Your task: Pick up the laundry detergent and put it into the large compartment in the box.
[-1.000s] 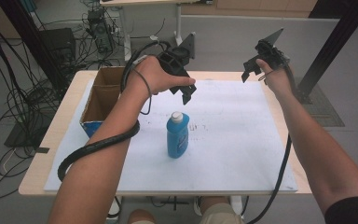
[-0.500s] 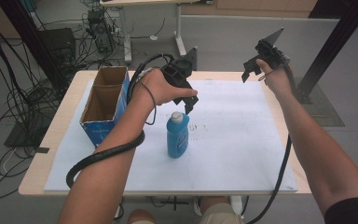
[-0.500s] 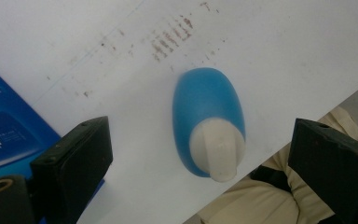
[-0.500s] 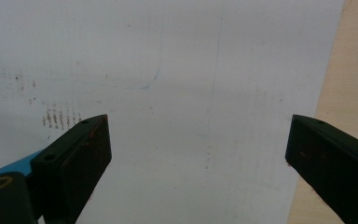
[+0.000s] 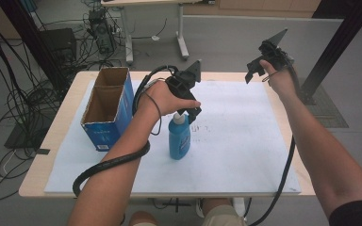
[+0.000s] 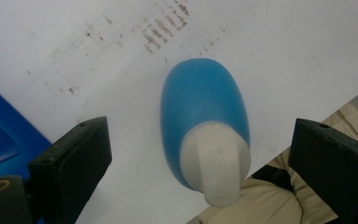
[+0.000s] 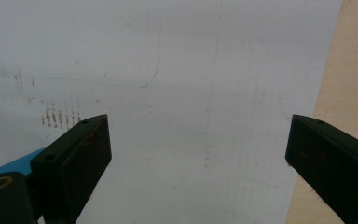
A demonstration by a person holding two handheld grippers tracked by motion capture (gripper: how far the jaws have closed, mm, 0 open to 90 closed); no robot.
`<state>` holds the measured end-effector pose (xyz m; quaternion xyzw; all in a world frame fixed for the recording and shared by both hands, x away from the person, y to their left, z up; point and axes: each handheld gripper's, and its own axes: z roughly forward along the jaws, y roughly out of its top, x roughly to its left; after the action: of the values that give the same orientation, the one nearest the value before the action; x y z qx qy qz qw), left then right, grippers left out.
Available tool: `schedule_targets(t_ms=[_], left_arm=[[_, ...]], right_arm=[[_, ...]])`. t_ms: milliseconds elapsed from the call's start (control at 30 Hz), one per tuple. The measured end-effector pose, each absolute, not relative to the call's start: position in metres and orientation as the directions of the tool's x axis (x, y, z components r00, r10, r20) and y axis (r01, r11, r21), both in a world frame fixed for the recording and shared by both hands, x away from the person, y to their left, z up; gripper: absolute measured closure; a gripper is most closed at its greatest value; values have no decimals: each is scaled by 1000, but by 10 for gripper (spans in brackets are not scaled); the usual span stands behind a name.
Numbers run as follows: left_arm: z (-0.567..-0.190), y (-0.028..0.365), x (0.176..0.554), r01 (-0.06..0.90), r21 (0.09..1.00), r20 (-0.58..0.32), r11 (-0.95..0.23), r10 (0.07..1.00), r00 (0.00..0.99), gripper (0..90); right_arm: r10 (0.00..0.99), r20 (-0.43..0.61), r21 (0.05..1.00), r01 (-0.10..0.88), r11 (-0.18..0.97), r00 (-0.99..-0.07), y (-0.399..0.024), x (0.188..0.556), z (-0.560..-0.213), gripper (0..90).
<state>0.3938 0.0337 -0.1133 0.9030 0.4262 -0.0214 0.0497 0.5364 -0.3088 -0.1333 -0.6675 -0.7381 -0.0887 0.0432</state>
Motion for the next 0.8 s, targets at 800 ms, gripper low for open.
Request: schedule_targets(t_ms=[800], left_arm=[[-128, 27, 388, 773, 84, -58, -629, 771, 634, 59]], right_arm=[[977, 189, 73, 994, 86, -99, -315, 535, -137, 66]])
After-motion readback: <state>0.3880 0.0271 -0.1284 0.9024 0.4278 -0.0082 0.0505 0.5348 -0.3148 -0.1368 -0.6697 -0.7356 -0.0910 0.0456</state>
